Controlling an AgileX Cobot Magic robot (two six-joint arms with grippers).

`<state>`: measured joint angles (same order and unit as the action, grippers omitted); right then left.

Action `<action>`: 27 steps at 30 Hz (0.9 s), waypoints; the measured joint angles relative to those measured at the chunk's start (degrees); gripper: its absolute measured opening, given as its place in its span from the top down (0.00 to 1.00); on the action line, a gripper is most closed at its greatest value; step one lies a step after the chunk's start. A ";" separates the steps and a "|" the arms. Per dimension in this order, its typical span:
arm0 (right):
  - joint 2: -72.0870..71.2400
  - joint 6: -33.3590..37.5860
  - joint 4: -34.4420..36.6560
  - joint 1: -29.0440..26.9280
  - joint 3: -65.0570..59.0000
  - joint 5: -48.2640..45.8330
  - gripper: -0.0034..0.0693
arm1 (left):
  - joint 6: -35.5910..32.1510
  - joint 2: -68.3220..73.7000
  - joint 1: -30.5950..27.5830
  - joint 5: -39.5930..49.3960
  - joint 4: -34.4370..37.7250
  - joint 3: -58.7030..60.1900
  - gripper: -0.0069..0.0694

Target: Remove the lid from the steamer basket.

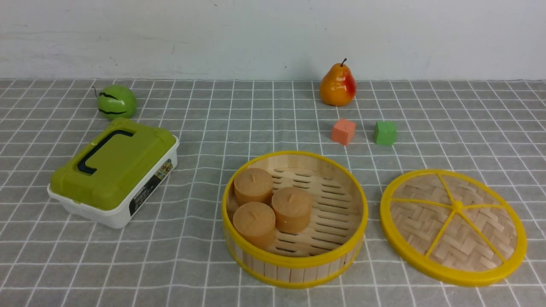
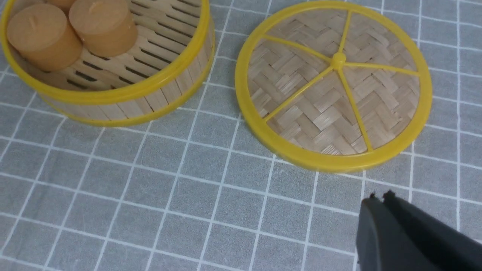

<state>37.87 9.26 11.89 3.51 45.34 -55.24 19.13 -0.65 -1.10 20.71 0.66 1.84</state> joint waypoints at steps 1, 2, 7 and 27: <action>0.00 0.00 -0.22 0.00 0.00 -0.39 0.98 | 0.00 0.00 0.00 0.00 0.00 0.00 0.60; -0.06 0.00 -0.98 0.00 0.00 -0.84 0.98 | 0.00 0.00 0.00 0.00 0.00 0.00 0.60; -0.80 0.00 -4.56 -0.06 -1.93 6.99 0.97 | 0.00 0.00 0.00 0.00 0.00 0.00 0.60; -37.54 -20.55 -12.62 -5.00 -46.22 44.85 0.94 | 0.00 0.00 0.00 0.00 -0.05 0.00 0.60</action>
<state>0.33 -11.28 -0.73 -1.49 -0.88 -10.39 19.13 -0.65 -1.10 20.71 0.61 1.84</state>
